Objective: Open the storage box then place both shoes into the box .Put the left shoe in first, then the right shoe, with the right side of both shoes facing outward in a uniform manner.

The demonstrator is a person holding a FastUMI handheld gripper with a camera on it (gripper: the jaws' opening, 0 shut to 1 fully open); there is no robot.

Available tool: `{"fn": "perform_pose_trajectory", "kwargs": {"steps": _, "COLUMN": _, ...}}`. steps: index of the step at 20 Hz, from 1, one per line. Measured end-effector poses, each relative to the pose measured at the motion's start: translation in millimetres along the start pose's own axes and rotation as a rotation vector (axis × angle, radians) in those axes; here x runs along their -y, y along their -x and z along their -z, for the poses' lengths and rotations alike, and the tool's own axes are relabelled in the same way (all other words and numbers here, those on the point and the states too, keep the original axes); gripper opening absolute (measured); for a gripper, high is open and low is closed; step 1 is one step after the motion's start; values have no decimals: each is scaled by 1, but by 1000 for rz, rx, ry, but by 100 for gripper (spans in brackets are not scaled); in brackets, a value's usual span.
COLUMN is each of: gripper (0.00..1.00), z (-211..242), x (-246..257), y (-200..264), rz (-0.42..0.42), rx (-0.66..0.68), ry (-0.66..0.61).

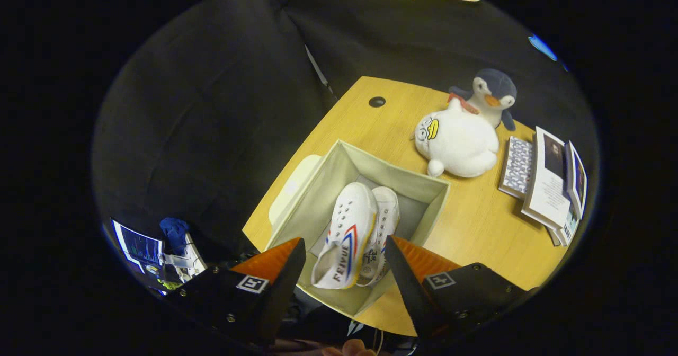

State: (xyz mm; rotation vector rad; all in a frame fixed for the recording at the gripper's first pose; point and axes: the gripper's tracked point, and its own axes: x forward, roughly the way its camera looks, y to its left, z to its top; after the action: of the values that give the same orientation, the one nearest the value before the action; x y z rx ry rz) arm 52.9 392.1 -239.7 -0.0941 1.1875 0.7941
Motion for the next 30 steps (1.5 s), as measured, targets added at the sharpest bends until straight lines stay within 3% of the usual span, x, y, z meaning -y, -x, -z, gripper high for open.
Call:
{"fn": "perform_pose_trajectory", "kwargs": {"steps": 6, "gripper": 92, "z": 0, "x": 12, "y": 47, "rz": 1, "rx": 85, "ry": -31}}
{"fn": "perform_pose_trajectory", "kwargs": {"steps": 13, "gripper": 92, "z": -13, "x": 60, "y": 138, "rz": 105, "rx": 335, "ry": -101}}
{"fn": "perform_pose_trajectory", "kwargs": {"steps": 21, "gripper": 92, "z": -4, "x": 125, "y": 249, "rz": 340, "rx": 637, "ry": -161}}
{"fn": "perform_pose_trajectory", "kwargs": {"steps": 25, "gripper": 92, "z": -9, "x": 145, "y": 321, "rz": 480, "rx": 908, "ry": -137}}
{"fn": "perform_pose_trajectory", "kwargs": {"steps": 30, "gripper": 92, "z": 9, "x": 141, "y": 365, "rz": 548, "rx": 1100, "ry": -88}}
